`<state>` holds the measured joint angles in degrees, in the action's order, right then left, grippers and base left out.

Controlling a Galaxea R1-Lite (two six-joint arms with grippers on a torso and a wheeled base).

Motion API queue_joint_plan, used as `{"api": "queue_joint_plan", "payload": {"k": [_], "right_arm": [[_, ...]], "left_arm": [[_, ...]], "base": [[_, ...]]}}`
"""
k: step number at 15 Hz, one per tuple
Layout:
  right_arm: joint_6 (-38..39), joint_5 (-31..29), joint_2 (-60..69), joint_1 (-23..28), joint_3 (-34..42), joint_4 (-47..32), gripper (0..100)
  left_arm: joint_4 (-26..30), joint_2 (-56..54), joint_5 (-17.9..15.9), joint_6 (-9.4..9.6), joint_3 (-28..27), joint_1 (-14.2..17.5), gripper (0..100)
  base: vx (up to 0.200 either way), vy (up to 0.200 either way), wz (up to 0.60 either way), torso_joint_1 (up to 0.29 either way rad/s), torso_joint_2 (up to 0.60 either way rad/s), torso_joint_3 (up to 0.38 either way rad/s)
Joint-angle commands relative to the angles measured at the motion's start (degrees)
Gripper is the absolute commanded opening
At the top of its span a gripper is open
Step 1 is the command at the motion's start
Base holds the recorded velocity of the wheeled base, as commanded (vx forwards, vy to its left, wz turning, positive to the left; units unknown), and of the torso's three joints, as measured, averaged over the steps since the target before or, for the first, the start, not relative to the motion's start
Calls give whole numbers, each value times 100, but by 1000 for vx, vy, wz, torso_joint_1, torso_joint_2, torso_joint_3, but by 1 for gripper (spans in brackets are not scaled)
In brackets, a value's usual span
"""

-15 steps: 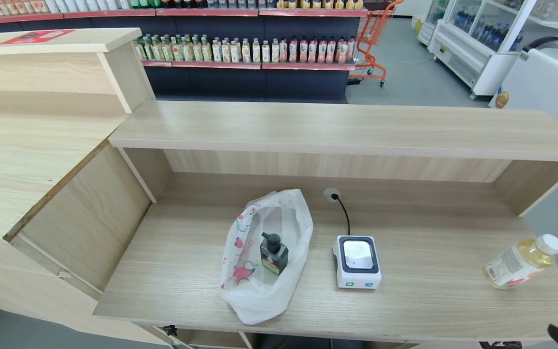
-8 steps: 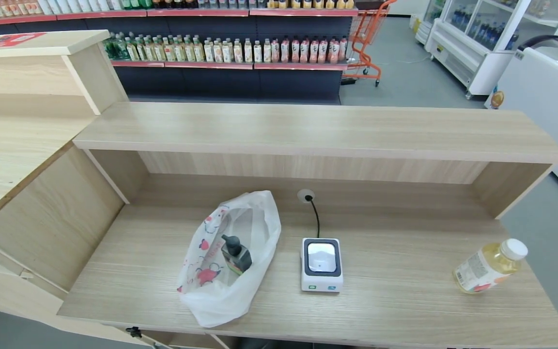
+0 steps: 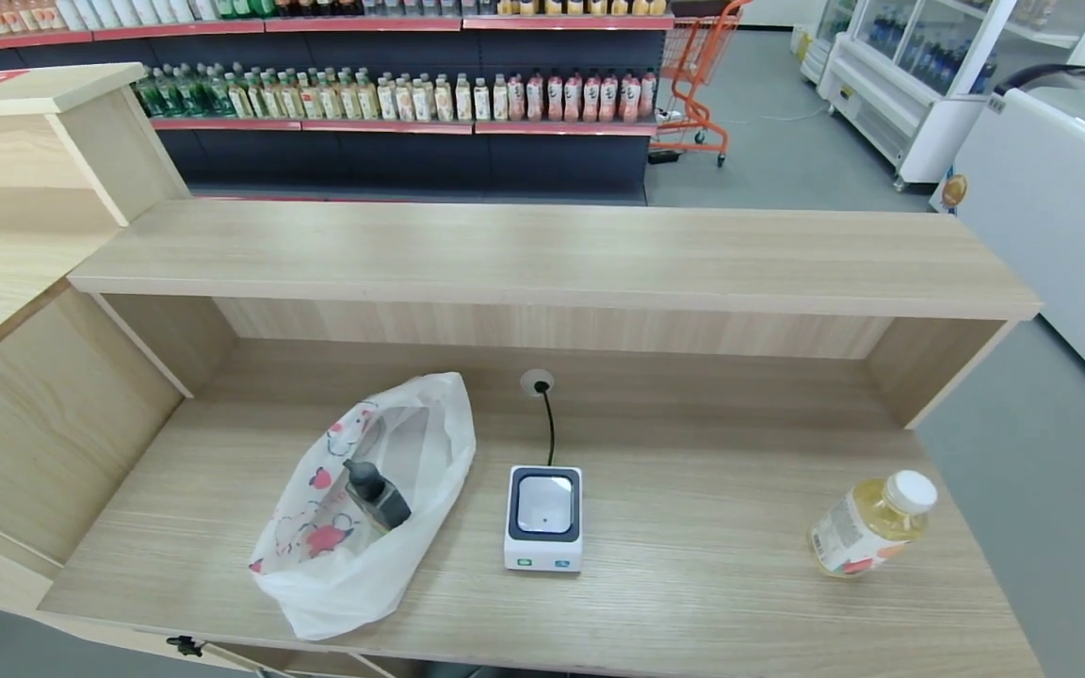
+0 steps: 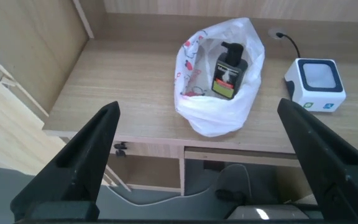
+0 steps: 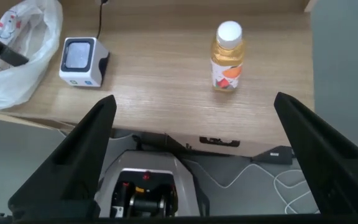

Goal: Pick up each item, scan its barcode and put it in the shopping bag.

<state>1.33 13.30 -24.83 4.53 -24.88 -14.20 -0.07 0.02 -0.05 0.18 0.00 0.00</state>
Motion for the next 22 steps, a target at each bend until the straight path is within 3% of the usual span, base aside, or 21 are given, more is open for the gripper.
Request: {"api": "queue_joint_plan", "payload": {"k": [1, 7, 10, 20, 22], "right_arm": [[-1, 6, -74, -32, -34, 5, 100], [227, 6, -338, -128, -87, 32, 100], [324, 6, -356, -128, -87, 23, 100], [465, -73, -567, -58, -78, -118, 100], [430, -302, -1481, 513, -245, -92, 100]], "left_arm": [[-1, 6, 5, -1, 0, 0, 100], [-1, 6, 5, -9, 0, -9, 100], [-1, -2, 5, 26, 0, 0, 100], [-1, 6, 5, 34, 0, -9, 100], [-1, 6, 5, 43, 0, -9, 100]], "base": [[0, 0, 0, 0, 0, 0], [-200, 0, 0, 2, 4, 1], [0, 0, 0, 0, 0, 0], [0, -180, 0, 7, 3, 0], [0, 0, 0, 0, 0, 0]]}}
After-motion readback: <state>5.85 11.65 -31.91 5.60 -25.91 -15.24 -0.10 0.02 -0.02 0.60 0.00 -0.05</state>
